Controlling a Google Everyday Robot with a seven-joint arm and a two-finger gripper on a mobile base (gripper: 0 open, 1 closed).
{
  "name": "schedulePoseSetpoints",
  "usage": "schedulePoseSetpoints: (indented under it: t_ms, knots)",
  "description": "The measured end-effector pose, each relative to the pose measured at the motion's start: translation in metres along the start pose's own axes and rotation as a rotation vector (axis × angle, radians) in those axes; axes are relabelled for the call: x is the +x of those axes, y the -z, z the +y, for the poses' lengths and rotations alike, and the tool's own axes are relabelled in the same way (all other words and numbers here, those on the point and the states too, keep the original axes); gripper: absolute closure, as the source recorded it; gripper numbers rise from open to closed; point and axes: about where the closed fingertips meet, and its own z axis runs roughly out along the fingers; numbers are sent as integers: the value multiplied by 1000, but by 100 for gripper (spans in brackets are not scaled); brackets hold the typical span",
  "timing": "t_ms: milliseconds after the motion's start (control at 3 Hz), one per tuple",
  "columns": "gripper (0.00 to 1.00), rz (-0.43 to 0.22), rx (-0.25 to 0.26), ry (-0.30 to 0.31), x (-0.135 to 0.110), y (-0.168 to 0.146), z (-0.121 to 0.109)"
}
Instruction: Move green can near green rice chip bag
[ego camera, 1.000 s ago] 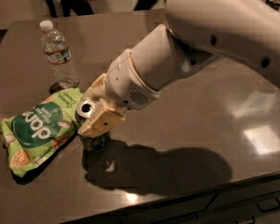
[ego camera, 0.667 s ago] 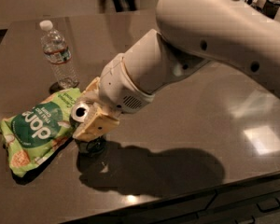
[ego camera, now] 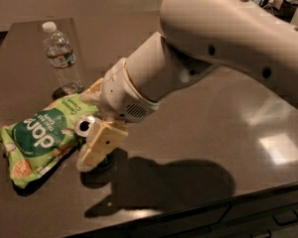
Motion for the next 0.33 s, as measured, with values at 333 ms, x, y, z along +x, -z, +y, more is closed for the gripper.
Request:
schedulePoseSetpoints:
  t_ms: [333]
  knots:
    - [0,0,0,0,0,0,0]
